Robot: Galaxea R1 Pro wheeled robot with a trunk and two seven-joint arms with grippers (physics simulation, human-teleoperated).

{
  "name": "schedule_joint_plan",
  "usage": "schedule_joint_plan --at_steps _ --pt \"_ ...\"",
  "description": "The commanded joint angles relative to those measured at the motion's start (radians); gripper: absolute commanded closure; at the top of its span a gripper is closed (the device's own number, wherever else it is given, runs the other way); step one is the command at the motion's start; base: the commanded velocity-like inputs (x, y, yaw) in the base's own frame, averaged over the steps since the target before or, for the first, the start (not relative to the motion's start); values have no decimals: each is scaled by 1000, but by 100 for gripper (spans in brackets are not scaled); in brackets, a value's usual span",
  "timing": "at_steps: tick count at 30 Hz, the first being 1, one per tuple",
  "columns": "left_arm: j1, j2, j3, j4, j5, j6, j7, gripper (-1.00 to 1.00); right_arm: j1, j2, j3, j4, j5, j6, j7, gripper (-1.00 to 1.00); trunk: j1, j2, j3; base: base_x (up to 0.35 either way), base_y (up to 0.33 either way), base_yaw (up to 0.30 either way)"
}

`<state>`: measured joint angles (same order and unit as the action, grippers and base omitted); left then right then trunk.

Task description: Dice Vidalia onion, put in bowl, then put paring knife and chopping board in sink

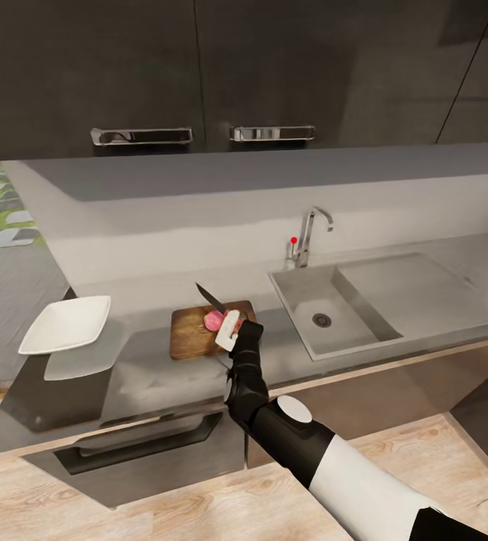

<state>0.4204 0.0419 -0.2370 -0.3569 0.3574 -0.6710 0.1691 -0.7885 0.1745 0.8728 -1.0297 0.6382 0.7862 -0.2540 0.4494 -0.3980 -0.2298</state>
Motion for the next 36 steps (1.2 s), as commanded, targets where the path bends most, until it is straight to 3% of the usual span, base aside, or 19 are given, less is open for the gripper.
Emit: schedule_joint_plan --at_steps 1,11,21,36 --pt "0 1 -8 -2 3 -1 9 -100 -1 0 4 0 -1 12 -4 100 1 -2 -2 3 0 0" --pt "0 1 -8 -2 3 0 9 -100 -1 0 7 3 -3 42 -4 100 1 -2 -13 0 0 0" --pt "0 1 -9 1 3 0 9 -100 -1 0 93 3 -5 87 -2 100 1 -2 -28 0 -57 0" --pt "0 1 -8 2 3 0 9 -100 -1 0 99 3 -6 91 -2 100 1 -2 -52 1 -4 0"
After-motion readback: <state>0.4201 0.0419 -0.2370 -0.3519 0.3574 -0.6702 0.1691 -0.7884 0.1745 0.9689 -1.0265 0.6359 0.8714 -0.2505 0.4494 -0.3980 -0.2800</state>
